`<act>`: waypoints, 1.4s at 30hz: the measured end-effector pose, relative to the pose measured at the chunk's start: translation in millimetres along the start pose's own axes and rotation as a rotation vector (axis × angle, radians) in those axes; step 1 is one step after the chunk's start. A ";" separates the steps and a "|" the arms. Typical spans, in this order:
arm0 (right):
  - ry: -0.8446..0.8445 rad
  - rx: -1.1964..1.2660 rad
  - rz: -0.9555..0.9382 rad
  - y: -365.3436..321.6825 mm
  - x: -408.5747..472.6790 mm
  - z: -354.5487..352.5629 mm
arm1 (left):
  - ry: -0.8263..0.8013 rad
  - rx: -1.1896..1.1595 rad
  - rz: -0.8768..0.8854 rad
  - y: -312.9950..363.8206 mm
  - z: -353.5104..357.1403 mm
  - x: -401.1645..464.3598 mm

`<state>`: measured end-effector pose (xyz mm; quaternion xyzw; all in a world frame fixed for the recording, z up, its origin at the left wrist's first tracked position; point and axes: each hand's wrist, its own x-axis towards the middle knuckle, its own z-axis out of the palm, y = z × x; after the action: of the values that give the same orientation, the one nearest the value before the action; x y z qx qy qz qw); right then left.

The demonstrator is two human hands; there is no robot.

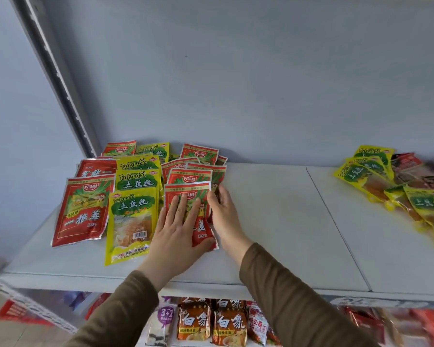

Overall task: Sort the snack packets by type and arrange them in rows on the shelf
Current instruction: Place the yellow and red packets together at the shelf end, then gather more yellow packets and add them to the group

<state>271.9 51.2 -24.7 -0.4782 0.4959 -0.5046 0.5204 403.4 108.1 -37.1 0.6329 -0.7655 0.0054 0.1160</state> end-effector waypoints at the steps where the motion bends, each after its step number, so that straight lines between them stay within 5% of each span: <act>1: -0.034 0.024 0.001 -0.8 -0.8 4.1 | 0.000 0.000 0.000 -1.9 -0.9 2.5; 7: -0.209 -0.028 0.046 -7.0 2.2 -11.7 | -0.079 0.027 0.032 -7.0 -6.6 12.8; 14: -0.068 -0.148 0.020 -2.6 -4.0 -40.6 | -0.016 -0.018 0.018 -6.2 -20.2 17.5; 21: 0.020 -0.514 -0.229 -25.8 -26.3 -89.7 | 0.005 -0.075 0.112 41.1 -25.1 30.4; 27: 0.122 -0.777 -0.335 -50.7 -54.8 -177.2 | -0.027 -0.111 0.214 129.9 -7.5 56.5; 42: 0.183 -1.072 -0.253 -51.5 -131.2 -477.5 | -0.145 -0.331 0.273 426.7 48.7 52.2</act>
<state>-207.5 181.8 6.9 -0.6861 0.6650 -0.2795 0.0946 -27.8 134.9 -15.8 0.4947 -0.8408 -0.1499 0.1611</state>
